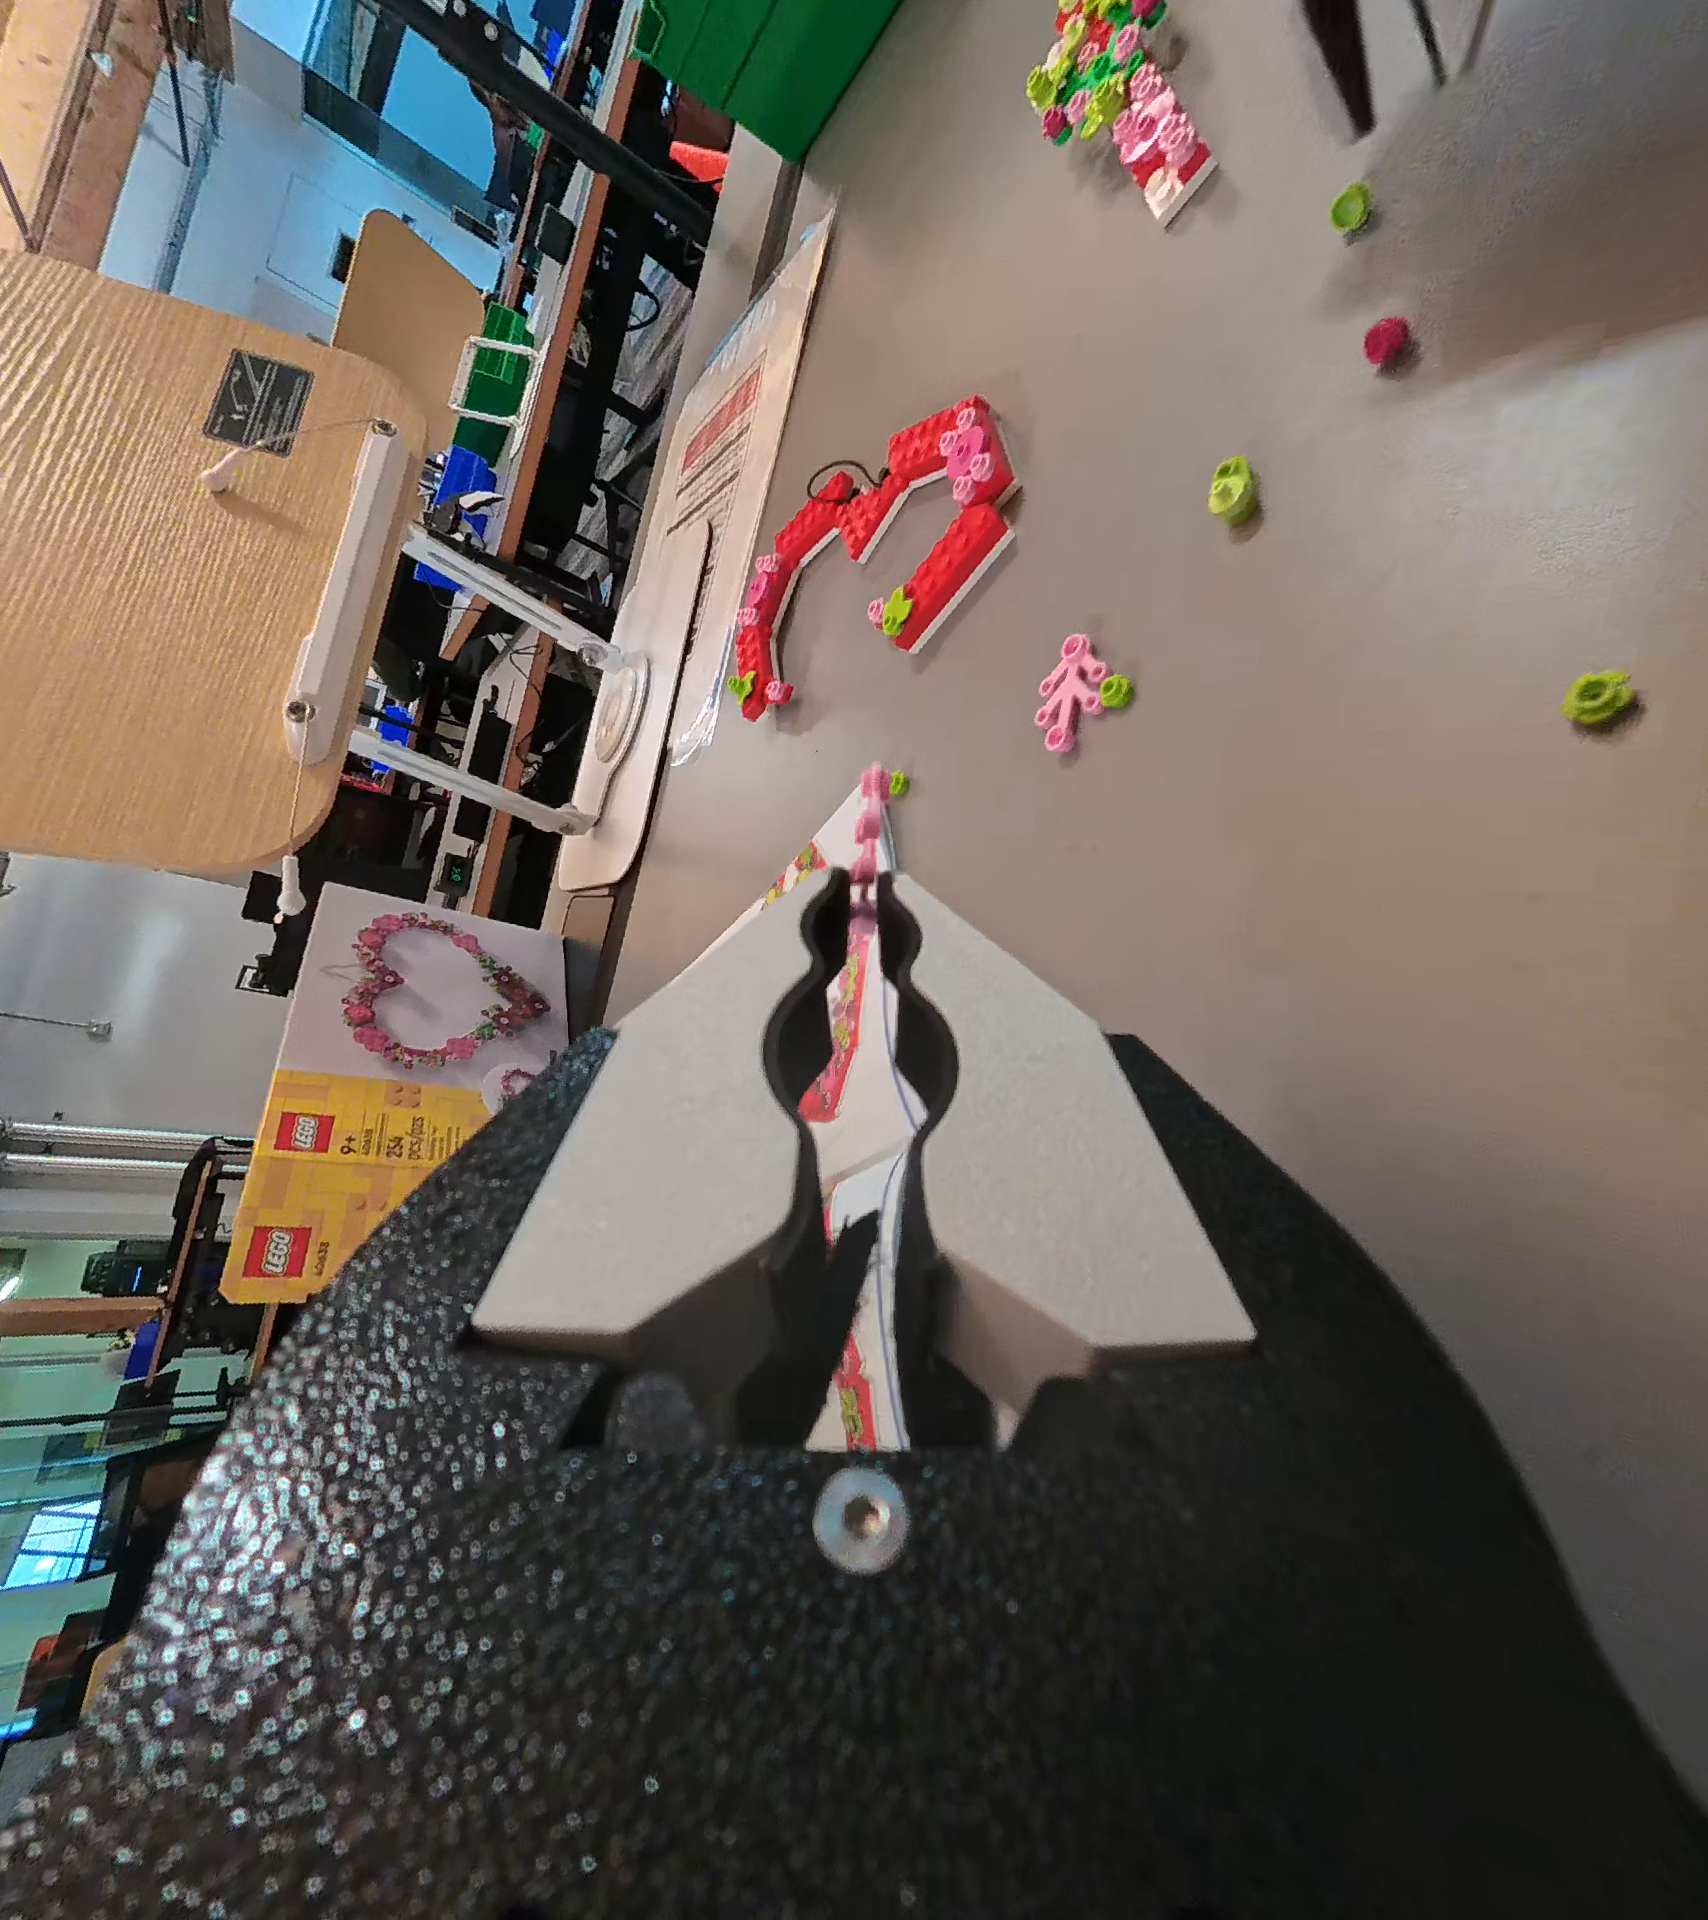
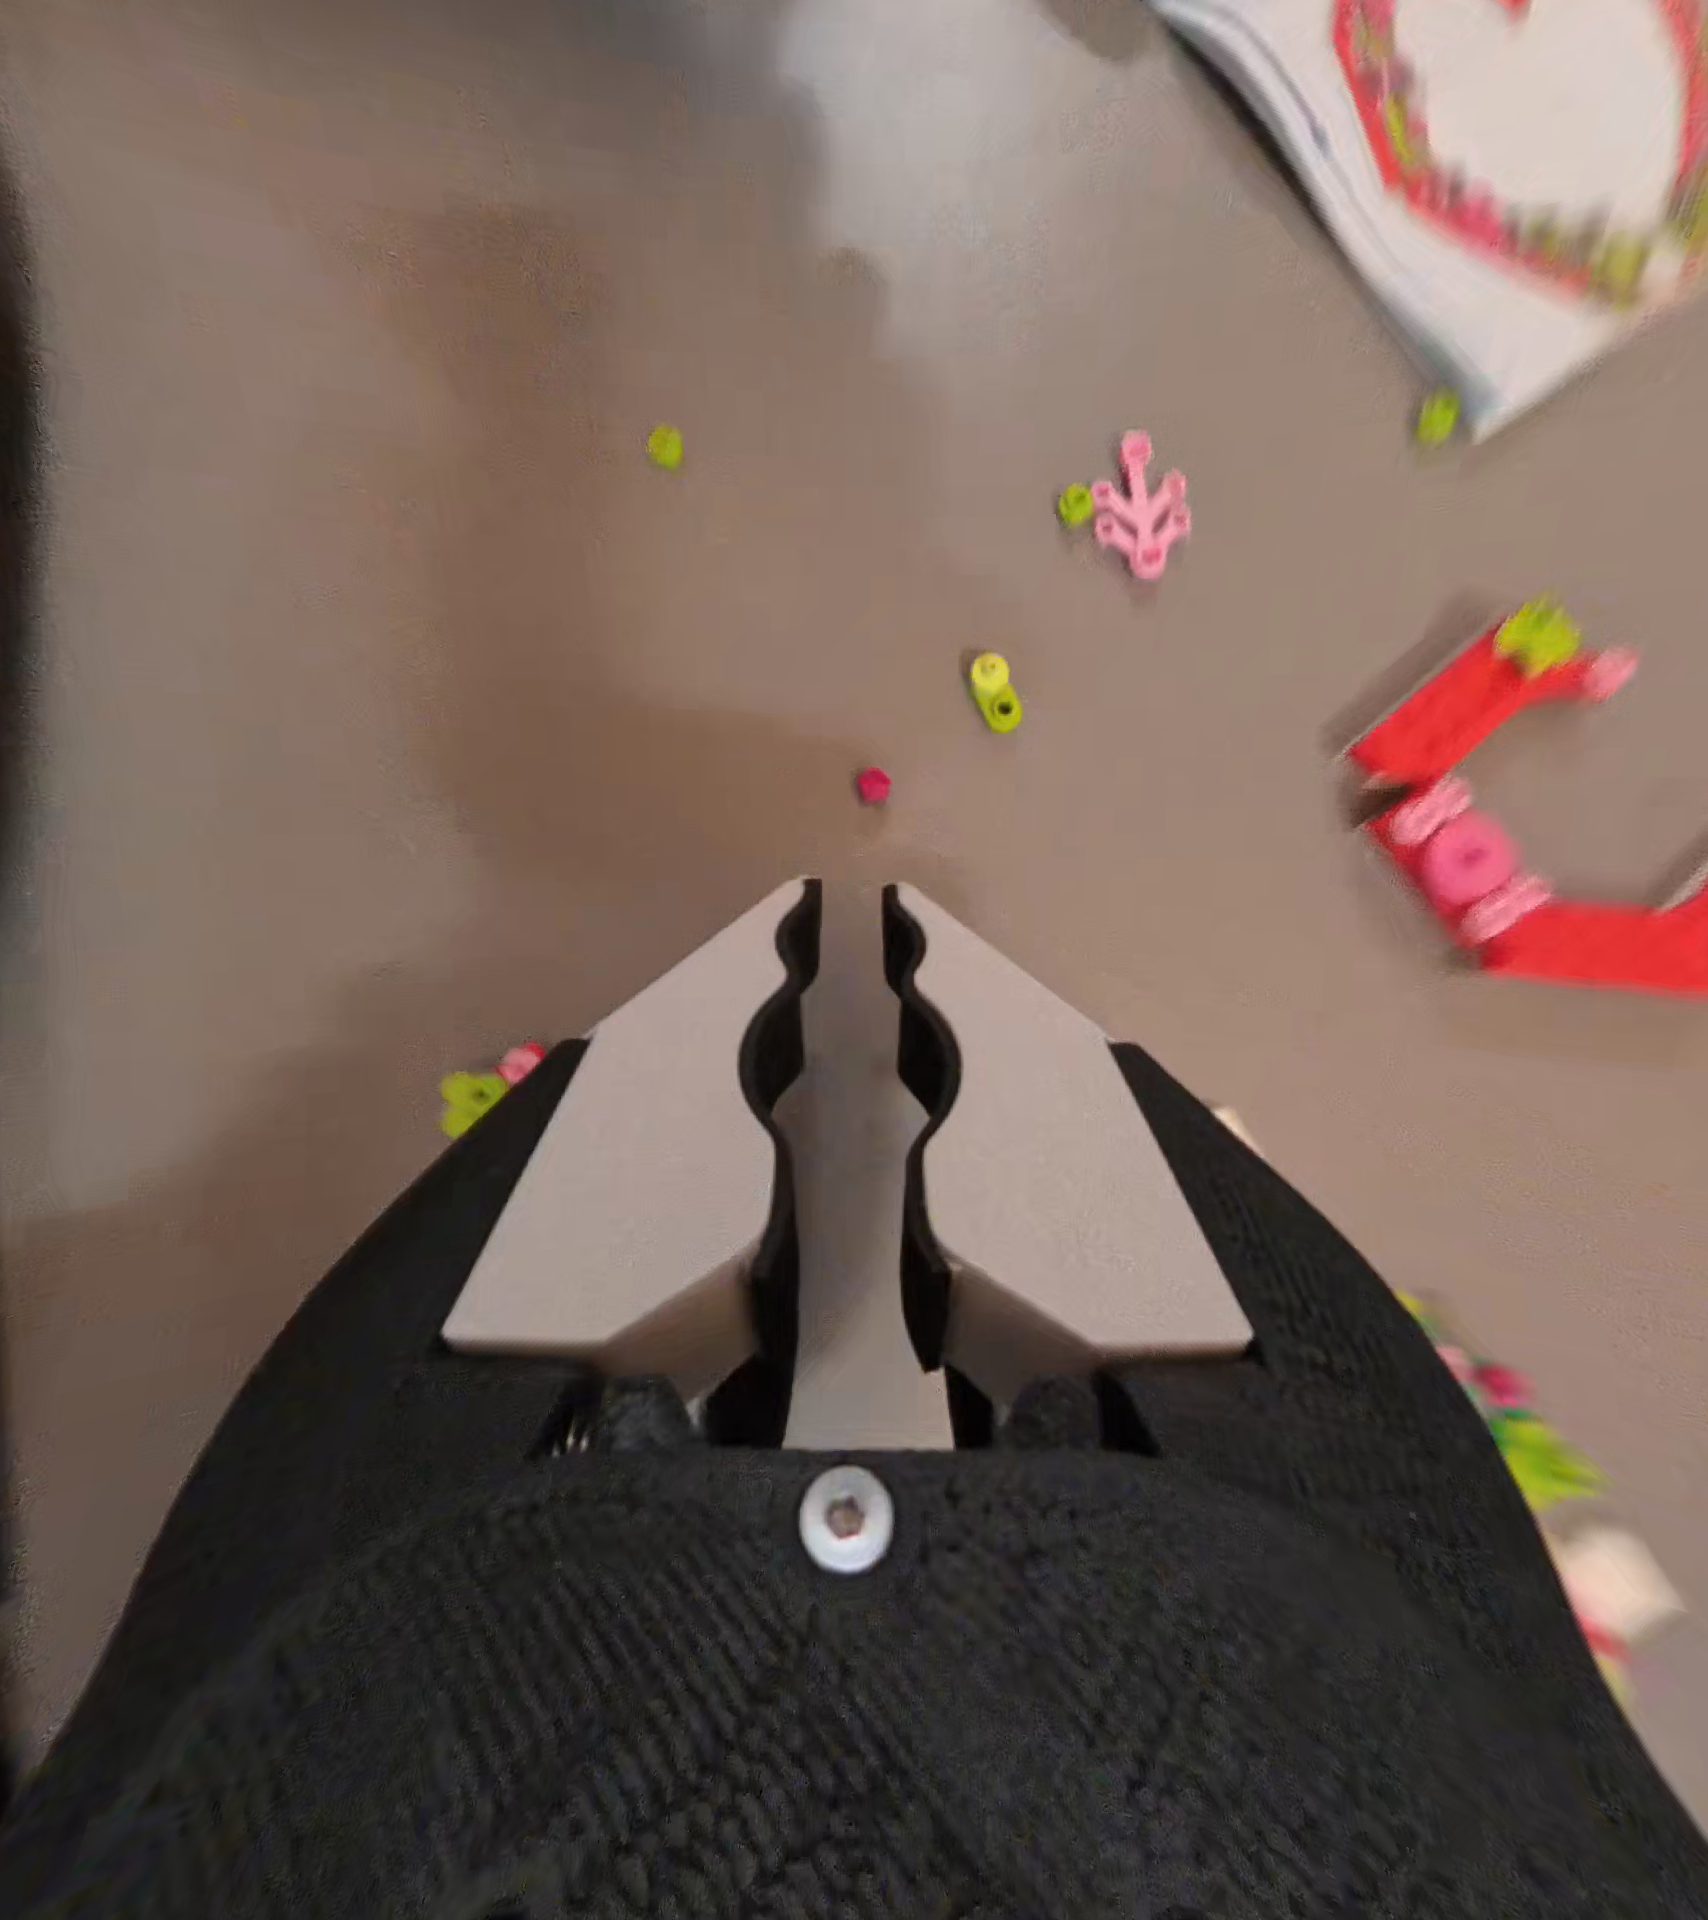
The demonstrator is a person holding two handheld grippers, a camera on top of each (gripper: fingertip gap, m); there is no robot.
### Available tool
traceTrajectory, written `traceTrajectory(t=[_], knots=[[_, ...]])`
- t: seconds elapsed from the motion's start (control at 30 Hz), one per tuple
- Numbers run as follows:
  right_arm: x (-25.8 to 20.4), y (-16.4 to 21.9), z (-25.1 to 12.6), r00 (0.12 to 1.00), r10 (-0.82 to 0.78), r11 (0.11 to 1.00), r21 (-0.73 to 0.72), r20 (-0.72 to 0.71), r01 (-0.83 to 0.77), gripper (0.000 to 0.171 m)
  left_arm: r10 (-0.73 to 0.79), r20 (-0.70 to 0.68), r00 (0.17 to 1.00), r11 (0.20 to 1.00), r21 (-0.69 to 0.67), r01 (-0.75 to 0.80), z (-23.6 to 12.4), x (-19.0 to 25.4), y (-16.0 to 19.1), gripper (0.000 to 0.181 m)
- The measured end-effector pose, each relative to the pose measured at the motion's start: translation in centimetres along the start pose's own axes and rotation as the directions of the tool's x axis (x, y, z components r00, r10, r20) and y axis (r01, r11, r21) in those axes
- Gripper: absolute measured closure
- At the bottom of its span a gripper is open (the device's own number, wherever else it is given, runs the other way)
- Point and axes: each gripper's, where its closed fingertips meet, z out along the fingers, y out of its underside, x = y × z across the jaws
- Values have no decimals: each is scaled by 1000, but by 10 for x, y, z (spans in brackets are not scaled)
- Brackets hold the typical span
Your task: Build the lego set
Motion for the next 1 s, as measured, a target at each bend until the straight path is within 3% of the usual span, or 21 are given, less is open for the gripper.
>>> traceTrajectory(t=[0.03,0.1,0.23,0.47,0.6,1.0], knots=[[0,-1,3,993,112,993,30,40,-113,158,2,-3,1000,1000,3,-2,0,1,-1,179],[0,-9,7,985,158,982,95,68,-164,158,7,-9,1000,1000,4,-7,1,3,-2,179],[-1,-9,21,997,72,996,44,2,-72,158,4,-14,1000,1000,0,-4,1,4,0,179],[3,-9,28,956,287,954,72,59,-290,160,3,-17,1000,1000,4,-3,1,4,-2,179],[4,-12,28,941,329,937,97,82,-336,161,4,-25,1000,1000,1,-4,2,6,-2,179],[6,-19,37,955,291,949,106,64,-296,163,0,-37,999,1000,2,0,3,8,-2,179]])
